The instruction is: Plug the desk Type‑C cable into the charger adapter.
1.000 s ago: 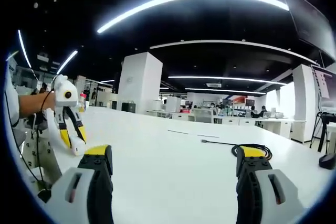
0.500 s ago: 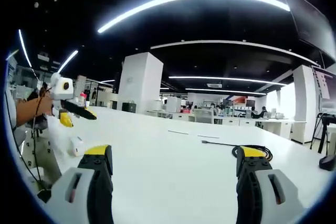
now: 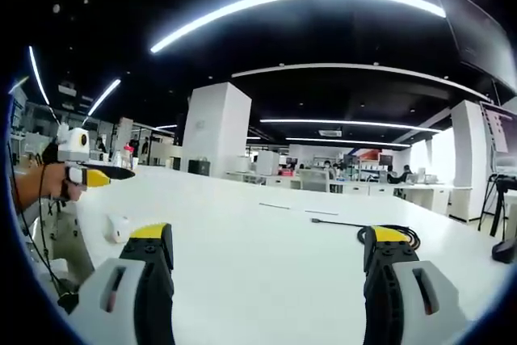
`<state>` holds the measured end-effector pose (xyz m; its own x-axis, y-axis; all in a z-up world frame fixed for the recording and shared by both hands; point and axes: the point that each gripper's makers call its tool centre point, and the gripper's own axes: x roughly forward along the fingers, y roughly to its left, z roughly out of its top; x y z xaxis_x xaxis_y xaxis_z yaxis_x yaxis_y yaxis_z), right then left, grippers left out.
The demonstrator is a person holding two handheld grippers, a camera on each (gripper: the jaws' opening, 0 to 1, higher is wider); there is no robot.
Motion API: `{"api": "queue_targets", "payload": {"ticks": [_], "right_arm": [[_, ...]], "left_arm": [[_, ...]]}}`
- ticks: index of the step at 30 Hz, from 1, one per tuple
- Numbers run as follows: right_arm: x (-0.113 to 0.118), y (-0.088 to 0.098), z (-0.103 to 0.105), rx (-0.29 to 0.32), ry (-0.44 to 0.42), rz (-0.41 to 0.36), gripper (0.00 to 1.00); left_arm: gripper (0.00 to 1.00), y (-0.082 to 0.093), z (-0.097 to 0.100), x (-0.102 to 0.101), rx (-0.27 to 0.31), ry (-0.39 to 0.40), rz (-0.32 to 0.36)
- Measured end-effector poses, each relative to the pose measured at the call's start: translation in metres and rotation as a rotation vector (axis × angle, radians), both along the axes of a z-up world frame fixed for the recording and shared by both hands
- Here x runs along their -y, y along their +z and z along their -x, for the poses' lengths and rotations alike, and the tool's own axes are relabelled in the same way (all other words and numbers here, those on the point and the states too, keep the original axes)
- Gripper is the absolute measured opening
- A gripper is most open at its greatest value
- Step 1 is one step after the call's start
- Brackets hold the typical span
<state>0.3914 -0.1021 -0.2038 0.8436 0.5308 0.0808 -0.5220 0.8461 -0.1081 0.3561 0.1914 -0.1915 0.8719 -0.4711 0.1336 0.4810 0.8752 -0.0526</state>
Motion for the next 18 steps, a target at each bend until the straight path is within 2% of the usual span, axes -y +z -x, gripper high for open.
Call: {"api": "queue_targets", "payload": {"ticks": [1, 2, 5, 12, 18], "right_arm": [[0.000, 0.000, 0.000, 0.001, 0.001, -0.001, 1.00], [0.000, 0.000, 0.000, 0.001, 0.002, -0.001, 1.00], [0.001, 0.001, -0.001, 0.002, 0.001, -0.003, 1.00], [0.002, 0.001, 0.000, 0.002, -0.001, -0.006, 1.00], [0.005, 0.001, -0.003, 0.005, 0.002, 0.005, 1.00]], "left_arm": [[0.80, -0.001, 0.001, -0.009, -0.012, 0.051, 0.037], [0.82, -0.003, 0.001, -0.014, -0.006, 0.084, 0.032], [0.95, -0.007, 0.003, -0.022, 0.020, 0.154, -0.047], [1.00, -0.009, 0.012, -0.020, 0.039, 0.195, -0.069], [1.00, -0.015, 0.012, -0.023, 0.023, 0.206, -0.075]]}}
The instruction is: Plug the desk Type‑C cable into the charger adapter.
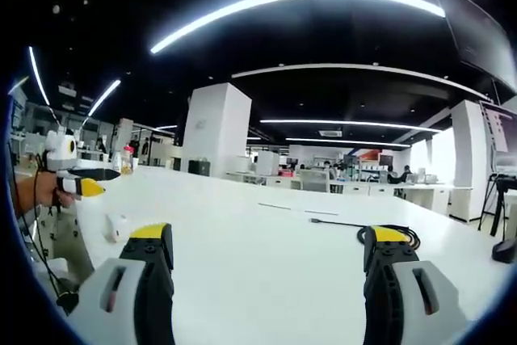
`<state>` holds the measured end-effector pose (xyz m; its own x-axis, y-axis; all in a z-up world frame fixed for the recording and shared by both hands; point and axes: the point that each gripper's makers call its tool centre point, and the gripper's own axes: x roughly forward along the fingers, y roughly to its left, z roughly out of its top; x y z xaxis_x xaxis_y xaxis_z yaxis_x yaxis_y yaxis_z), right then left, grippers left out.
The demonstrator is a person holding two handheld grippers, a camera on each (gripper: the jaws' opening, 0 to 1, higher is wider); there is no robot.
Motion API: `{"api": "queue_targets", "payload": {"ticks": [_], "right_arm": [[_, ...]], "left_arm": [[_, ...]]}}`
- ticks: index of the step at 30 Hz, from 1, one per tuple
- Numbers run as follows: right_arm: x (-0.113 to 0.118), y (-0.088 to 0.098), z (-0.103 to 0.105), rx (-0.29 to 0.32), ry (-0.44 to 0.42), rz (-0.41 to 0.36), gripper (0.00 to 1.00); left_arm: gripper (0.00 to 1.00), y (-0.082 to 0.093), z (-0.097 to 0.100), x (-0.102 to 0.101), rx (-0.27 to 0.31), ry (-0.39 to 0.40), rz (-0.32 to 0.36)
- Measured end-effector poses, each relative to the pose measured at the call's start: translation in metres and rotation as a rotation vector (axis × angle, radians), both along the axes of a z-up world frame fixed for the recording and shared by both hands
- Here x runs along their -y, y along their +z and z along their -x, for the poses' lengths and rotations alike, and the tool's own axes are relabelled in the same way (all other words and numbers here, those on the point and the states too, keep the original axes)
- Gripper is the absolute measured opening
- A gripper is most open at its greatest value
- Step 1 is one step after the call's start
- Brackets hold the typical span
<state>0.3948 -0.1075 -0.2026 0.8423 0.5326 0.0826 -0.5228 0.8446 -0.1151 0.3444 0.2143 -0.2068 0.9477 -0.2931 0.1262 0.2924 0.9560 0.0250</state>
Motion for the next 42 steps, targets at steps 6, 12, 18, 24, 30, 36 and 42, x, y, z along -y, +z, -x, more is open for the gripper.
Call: {"api": "queue_targets", "payload": {"ticks": [6, 12, 18, 24, 30, 36, 42], "right_arm": [[0.013, 0.013, -0.021, 0.036, -0.001, 0.057, 1.00], [0.023, 0.025, -0.051, 0.068, 0.015, 0.101, 0.97], [0.022, 0.019, -0.089, 0.014, 0.070, 0.162, 0.85], [0.021, 0.008, -0.139, -0.056, 0.097, 0.229, 0.84], [0.027, -0.005, -0.192, -0.116, 0.102, 0.287, 0.81], [0.047, -0.027, -0.238, -0.220, 0.052, 0.335, 0.78], [0.070, -0.054, -0.265, -0.344, -0.012, 0.371, 0.66]], "left_arm": [[1.00, -0.002, 0.001, -0.002, -0.004, 0.007, -0.013], [1.00, -0.005, 0.002, -0.001, -0.020, -0.003, -0.015], [0.98, -0.006, 0.004, 0.001, -0.027, -0.009, -0.022], [0.97, -0.007, 0.006, 0.001, -0.029, -0.012, -0.027], [0.96, -0.011, 0.009, 0.001, -0.041, -0.014, -0.025], [0.94, -0.012, 0.014, -0.002, -0.046, -0.010, -0.024], [0.94, -0.014, 0.017, -0.002, -0.052, -0.013, -0.021]]}}
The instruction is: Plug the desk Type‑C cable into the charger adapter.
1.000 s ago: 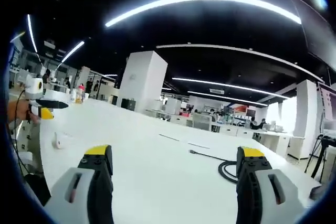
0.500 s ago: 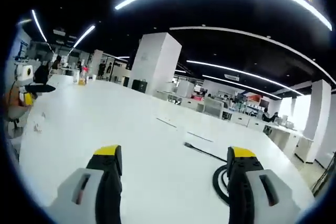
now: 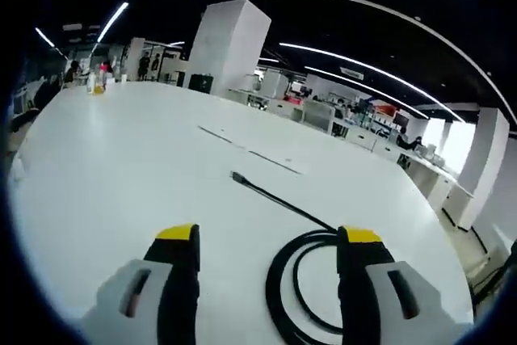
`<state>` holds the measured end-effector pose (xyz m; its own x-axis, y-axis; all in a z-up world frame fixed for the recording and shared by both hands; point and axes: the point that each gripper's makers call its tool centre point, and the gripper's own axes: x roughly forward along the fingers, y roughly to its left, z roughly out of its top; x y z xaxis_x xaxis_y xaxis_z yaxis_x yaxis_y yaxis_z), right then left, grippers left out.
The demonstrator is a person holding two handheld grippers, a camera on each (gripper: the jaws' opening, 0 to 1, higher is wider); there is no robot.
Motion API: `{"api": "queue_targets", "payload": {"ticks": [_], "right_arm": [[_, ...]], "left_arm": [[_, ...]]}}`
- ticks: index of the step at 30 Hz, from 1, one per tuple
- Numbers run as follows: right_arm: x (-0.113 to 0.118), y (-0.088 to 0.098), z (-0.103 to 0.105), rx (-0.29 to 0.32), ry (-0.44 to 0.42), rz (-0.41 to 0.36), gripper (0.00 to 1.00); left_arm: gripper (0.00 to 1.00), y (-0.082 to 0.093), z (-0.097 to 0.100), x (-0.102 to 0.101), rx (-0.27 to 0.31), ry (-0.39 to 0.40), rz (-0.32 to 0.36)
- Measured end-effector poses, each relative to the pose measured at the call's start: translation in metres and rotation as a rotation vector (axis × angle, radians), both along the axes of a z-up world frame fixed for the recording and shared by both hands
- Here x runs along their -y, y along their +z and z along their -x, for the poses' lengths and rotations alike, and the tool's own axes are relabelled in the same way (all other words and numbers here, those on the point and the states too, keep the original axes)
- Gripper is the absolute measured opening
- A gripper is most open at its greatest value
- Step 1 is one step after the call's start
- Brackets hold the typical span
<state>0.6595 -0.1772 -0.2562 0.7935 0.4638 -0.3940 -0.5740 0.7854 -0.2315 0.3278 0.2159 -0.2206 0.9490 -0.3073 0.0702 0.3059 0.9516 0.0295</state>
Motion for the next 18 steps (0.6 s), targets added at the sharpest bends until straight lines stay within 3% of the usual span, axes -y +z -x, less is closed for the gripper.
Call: {"api": "queue_targets", "payload": {"ticks": [7, 13, 15, 18], "right_arm": [[0.014, -0.018, -0.015, -0.102, -0.082, -0.007, 0.44], [0.016, -0.028, -0.016, -0.183, -0.106, -0.003, 0.32], [0.019, -0.030, -0.022, -0.207, -0.111, -0.011, 0.30], [0.015, -0.036, -0.014, -0.245, -0.112, -0.019, 0.29]], "left_arm": [[0.92, -0.001, 0.002, -0.002, -0.004, 0.004, 0.007], [0.92, 0.002, 0.004, -0.003, 0.004, 0.004, 0.006], [0.92, 0.002, 0.005, -0.004, 0.004, 0.008, 0.007], [0.91, 0.002, 0.005, -0.005, 0.004, 0.009, 0.012]]}}
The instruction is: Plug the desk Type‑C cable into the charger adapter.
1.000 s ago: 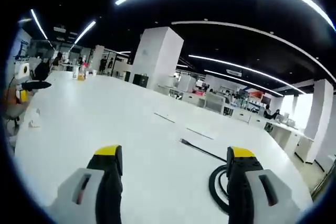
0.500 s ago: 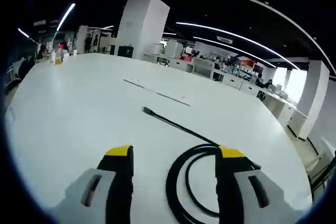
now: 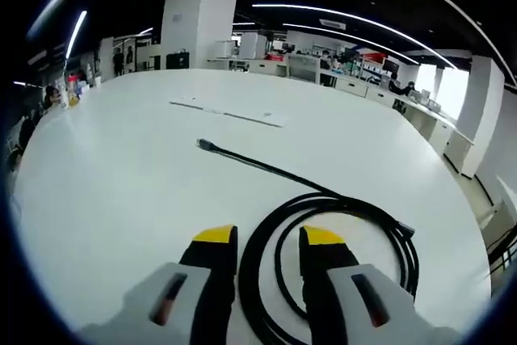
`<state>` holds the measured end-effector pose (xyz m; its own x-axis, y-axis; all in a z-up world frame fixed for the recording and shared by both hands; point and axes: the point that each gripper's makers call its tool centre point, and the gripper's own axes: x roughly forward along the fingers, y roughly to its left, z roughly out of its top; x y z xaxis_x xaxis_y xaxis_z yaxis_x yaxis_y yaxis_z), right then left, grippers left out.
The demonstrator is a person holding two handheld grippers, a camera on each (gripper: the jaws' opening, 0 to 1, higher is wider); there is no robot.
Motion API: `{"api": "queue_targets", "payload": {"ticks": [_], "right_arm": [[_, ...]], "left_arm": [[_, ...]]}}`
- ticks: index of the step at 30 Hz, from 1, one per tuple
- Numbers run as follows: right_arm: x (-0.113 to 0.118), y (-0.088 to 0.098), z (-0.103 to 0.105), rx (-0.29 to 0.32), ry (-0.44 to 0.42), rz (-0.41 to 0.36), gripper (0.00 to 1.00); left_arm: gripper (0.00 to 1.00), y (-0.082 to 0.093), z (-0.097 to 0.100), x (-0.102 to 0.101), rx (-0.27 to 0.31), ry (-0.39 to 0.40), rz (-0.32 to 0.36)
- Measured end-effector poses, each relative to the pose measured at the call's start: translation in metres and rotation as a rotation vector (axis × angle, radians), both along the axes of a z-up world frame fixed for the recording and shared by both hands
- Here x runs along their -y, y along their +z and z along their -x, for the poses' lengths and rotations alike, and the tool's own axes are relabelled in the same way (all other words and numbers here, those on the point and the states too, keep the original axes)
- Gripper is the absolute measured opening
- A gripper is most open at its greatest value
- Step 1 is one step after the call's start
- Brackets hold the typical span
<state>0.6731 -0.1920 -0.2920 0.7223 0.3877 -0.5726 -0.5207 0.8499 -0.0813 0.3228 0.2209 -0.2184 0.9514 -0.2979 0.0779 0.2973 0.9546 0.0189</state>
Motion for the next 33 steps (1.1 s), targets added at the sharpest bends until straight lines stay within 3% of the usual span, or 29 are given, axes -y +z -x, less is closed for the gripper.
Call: {"api": "queue_targets", "payload": {"ticks": [9, 14, 19, 21, 27, 33], "right_arm": [[-0.006, -0.003, 0.013, -0.004, -0.003, 0.009, 0.17], [0.003, -0.002, 0.000, -0.015, -0.011, 0.004, 0.11], [0.001, 0.001, 0.014, 0.005, -0.012, -0.013, 0.03], [-0.002, -0.001, 0.027, 0.001, -0.011, -0.010, 0.02], [0.007, 0.002, 0.020, -0.001, 0.001, 0.000, 0.02], [0.003, 0.001, 0.039, 0.004, 0.019, 0.013, 0.02]], "left_arm": [[0.90, -0.002, 0.000, -0.002, -0.008, 0.001, 0.006], [0.90, -0.002, 0.000, -0.002, -0.009, 0.002, 0.004], [0.90, 0.001, -0.001, -0.001, -0.004, -0.002, -0.002], [0.90, 0.001, -0.001, -0.001, -0.006, -0.003, -0.004], [0.90, 0.003, -0.002, 0.002, -0.005, -0.009, -0.003], [0.89, 0.003, -0.002, 0.003, -0.009, -0.010, -0.005]]}}
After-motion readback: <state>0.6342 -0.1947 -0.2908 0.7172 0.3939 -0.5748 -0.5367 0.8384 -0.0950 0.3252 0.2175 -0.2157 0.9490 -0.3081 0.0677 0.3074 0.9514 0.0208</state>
